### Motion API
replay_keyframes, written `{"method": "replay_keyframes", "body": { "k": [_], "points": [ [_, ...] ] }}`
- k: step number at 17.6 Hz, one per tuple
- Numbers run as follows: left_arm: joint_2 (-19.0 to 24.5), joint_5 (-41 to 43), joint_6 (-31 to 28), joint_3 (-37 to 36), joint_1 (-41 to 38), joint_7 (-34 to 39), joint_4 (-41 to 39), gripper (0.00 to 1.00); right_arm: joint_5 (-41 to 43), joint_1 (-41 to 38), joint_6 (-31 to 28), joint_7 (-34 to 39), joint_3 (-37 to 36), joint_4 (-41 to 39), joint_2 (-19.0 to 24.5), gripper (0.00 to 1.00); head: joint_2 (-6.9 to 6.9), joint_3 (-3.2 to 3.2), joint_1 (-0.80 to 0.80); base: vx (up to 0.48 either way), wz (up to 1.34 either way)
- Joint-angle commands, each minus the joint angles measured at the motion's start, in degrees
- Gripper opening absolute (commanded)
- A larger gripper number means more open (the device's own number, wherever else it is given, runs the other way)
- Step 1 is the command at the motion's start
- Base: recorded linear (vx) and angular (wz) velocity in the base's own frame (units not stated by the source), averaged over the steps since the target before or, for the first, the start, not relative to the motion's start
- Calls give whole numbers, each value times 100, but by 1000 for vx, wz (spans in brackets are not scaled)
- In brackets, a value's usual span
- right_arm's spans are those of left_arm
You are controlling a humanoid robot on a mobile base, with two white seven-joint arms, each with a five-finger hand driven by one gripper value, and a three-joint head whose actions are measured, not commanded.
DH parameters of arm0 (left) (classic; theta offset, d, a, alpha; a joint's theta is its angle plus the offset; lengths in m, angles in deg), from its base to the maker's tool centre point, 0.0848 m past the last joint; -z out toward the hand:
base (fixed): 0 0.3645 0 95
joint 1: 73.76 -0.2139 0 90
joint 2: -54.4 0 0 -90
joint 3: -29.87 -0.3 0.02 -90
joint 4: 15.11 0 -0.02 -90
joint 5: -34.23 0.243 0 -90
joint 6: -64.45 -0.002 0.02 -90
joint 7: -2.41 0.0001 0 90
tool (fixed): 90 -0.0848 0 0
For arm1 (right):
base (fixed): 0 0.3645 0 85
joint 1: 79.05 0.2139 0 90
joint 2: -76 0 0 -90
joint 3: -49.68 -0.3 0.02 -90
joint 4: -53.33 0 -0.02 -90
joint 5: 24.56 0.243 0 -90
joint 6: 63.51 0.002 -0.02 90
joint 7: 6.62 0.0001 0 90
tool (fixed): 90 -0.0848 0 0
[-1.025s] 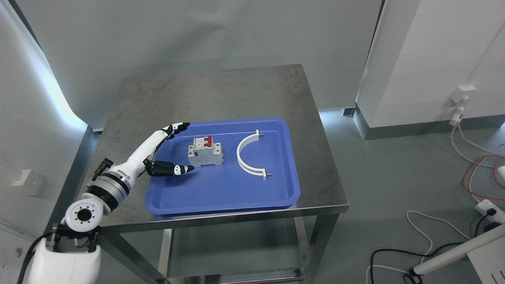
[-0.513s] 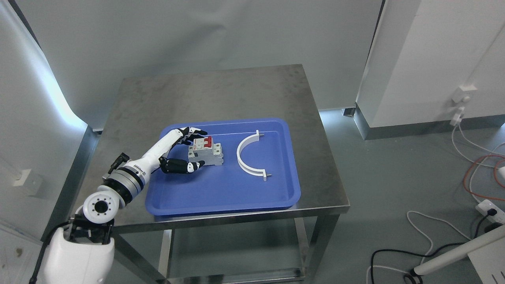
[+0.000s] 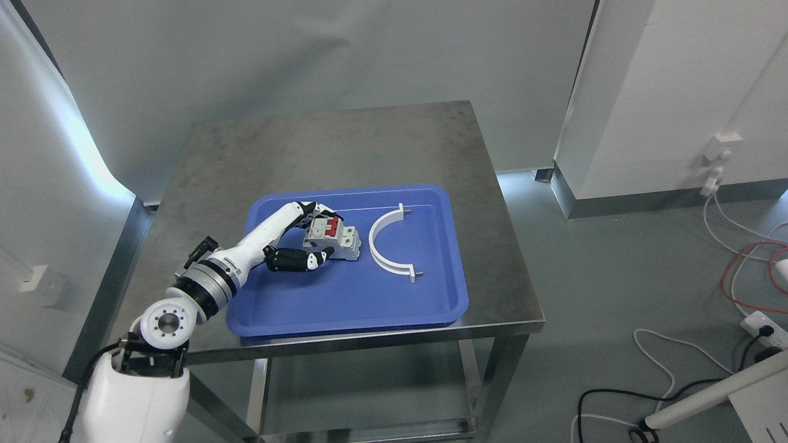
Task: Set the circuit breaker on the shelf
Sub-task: 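Close the left hand around the circuit breaker, then lift the circuit breaker up out of the tray with the left hand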
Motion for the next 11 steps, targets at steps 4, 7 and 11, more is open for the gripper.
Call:
{"method": "replay_keyframes", "body": {
  "k": [4,7,11],
  "points": [
    [-892,-547,413,2060,545,1508,174,11,0,0,200,6,114,0,-100,100,0,0,0,-25,19],
    [-892,-1214,571,2308,466,2187,69,11,-1,0,200,-3,114,0,-100,100,1,0,0,-77,38],
    [-892,-1392,825,2405,132,2810,-353,11,-1,0,201,-3,114,0,-100,100,1,0,0,-196,6]
  ]
}}
